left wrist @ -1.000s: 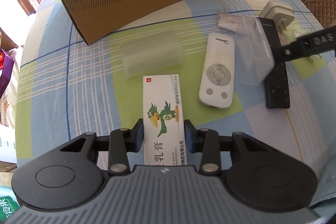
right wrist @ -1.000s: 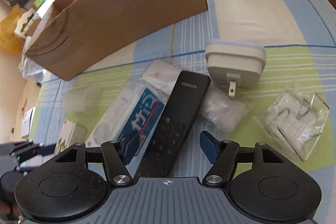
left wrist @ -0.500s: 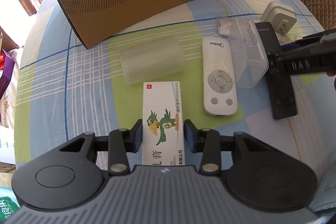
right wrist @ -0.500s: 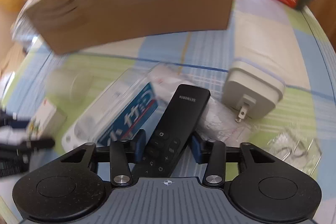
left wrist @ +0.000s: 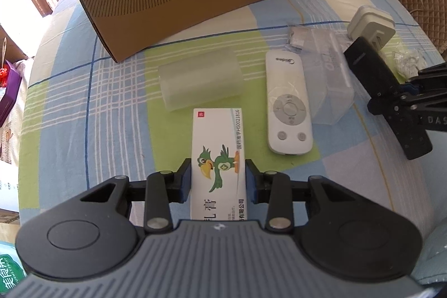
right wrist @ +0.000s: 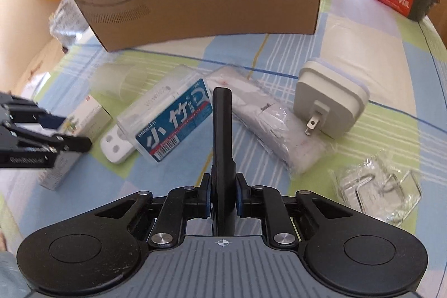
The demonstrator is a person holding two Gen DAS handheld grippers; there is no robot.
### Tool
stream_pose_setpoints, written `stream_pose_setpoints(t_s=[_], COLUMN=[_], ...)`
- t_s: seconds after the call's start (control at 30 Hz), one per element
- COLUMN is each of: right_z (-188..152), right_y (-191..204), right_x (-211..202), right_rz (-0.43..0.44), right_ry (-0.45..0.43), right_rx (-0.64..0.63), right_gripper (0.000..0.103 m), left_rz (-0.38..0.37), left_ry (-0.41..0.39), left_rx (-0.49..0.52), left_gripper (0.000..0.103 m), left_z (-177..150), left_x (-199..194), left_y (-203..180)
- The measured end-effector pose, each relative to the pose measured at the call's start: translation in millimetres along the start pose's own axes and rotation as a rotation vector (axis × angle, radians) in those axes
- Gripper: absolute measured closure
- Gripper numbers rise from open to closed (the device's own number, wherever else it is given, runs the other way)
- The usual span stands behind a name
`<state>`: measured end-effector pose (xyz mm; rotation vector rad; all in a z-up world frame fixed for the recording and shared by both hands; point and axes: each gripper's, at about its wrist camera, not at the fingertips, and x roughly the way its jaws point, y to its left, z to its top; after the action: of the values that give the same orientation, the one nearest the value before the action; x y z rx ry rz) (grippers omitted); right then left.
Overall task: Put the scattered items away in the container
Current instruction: 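Grasp the bird ointment box with left tool while right tool grasps the black remote, then carry the ointment box and black remote into the cardboard box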
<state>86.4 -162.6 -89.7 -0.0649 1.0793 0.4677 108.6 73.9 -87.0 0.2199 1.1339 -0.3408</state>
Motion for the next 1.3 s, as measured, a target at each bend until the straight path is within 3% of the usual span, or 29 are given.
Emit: stream_pose_setpoints(t_s=[0.27,0.83,1.3], right_z=[17,70,147], right_y=[-13,-18,-17], right_x=[-22,-59,-93], right_rz=[0.073,0.104,0.156], right_ry=[-0.013,-0.136,-0.247], right_rx=[0.083,-0.016,-0.105], right_gripper=[0.085,0.084,0.084], left_rz=[0.016,0.054,0.098], left_ry=[-0.026,-0.183,-0.317], left_rx=[0.013,-0.006,0.010], left_gripper=[0.070,0.070,0.070], left_z=[9,53,113], left_x=[-27,-78,-112], left_y=[-4,2,21])
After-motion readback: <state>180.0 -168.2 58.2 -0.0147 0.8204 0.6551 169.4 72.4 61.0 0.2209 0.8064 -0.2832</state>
